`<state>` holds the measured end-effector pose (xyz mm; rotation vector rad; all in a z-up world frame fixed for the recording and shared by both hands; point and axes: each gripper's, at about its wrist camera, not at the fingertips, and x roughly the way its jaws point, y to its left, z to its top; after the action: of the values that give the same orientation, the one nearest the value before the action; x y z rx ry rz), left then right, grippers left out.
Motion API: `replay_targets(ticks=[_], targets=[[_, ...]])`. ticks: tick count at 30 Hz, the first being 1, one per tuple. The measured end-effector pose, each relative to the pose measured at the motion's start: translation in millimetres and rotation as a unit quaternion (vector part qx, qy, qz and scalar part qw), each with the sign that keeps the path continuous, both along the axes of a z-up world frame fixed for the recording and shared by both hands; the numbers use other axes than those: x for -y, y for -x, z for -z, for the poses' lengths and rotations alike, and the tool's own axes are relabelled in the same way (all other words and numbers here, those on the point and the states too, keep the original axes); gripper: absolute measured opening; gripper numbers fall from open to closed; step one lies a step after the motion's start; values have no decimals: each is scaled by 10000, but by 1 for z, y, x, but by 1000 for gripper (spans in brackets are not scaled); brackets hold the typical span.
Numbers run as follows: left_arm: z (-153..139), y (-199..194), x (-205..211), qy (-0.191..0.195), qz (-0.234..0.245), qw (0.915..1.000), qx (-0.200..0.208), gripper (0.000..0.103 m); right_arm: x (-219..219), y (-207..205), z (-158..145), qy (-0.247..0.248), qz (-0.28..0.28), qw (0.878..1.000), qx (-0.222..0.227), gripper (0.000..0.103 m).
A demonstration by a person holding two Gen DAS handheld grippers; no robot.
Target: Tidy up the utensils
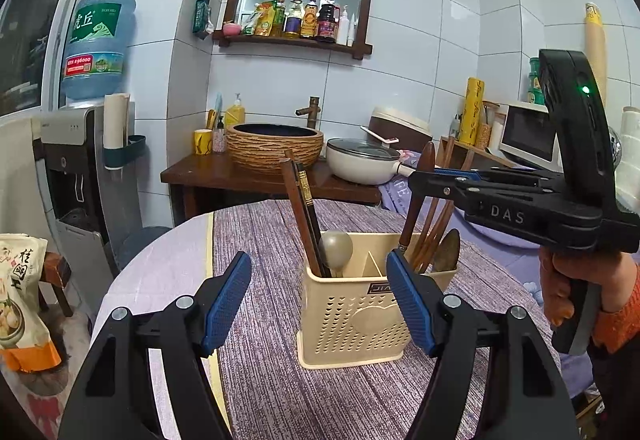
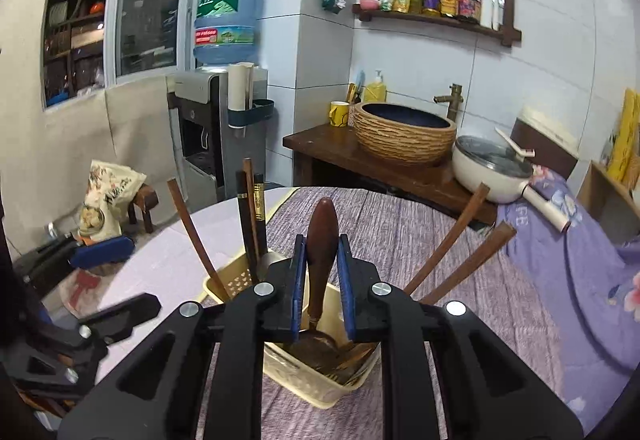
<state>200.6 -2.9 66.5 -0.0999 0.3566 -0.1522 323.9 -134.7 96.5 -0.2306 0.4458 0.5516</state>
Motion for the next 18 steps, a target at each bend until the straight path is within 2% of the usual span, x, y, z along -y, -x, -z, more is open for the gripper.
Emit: replay_targets(ticks=[4, 7, 10, 12, 13, 14, 18], targets=[[3, -3, -3, 26, 14, 10000, -73, 69, 3, 0, 2, 81, -104, 9999, 0, 16], [5, -3, -3, 111, 50, 9999, -117, 70, 9, -5, 2, 96, 19, 9999, -109, 17], [4, 0, -2, 90, 55, 9999, -66, 75, 15, -7, 3, -7, 68, 9998, -203, 17], [3, 2, -1, 64, 65, 10000, -39, 76, 15, -5, 5, 135, 182, 9997, -111, 28], [2, 3, -1, 57, 73, 10000, -30, 77, 15, -2, 6, 193, 262, 9995, 16, 43], [2, 4, -2, 58, 78, 10000, -20, 77, 17, 2, 7, 198, 296, 9993, 131, 54], [1, 6, -3, 68, 92, 9999, -16, 78, 26, 12, 10, 71, 368, 9990, 234, 55]])
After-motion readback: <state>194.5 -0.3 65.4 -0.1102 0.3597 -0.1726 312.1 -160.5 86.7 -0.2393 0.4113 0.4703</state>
